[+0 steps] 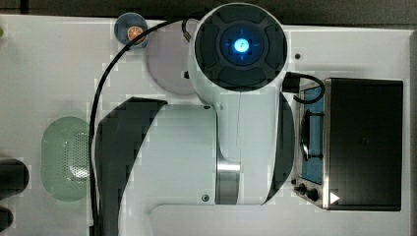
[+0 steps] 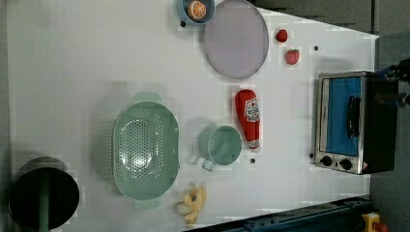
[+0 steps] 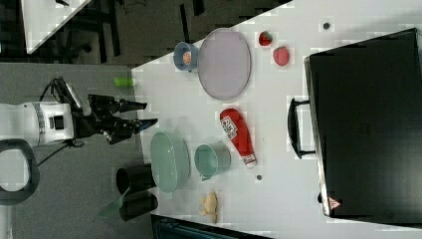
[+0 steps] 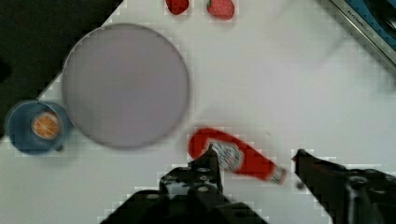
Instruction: Pick Ketchup from the table and place it in strainer.
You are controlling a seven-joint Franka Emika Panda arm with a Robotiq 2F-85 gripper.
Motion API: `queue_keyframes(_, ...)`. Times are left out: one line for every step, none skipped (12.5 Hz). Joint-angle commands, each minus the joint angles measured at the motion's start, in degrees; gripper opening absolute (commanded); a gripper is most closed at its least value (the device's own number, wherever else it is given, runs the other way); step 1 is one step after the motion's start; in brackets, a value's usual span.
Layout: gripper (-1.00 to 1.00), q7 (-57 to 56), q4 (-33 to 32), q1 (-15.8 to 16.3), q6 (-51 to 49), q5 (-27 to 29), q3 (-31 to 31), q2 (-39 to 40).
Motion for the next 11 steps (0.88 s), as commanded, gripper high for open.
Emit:
queue_keyframes(0.59, -4.19, -7.01, -5.99, -7.76, 1.74, 3.54, -12.16)
queue_keyframes(0.81, -4.20, -7.41, -5.99, -7.75, 1.75, 3.54, -12.14)
queue_keyframes(0.99, -4.24, -8.01, -5.96, -7.68, 1.76, 3.59, -12.00)
queue_keyframes(1.00, -4.73, -8.84, -5.89, -7.49, 1.77, 3.74, -11.64)
queue_keyframes(1.00, -6.23, -9.79, -5.78, -6.93, 1.80, 4.06, -10.97)
queue_keyframes(1.00, -9.02, -10.76, -5.70, -5.71, 1.83, 4.55, -10.08)
queue_keyframes(1.00, -12.67, -11.78, -5.61, -3.86, 1.83, 5.09, -8.99)
queue_keyframes(1.00, -17.01, -12.91, -5.58, -1.62, 1.83, 5.69, -7.73)
queue_keyframes(1.00, -21.93, -14.08, -5.56, 0.70, 1.83, 6.24, -6.34)
queue_keyframes(1.00, -27.37, -15.34, -5.55, 3.32, 1.80, 6.80, -4.93)
queue_keyframes(1.00, -33.37, -16.72, -5.53, 6.36, 1.74, 7.46, -3.67)
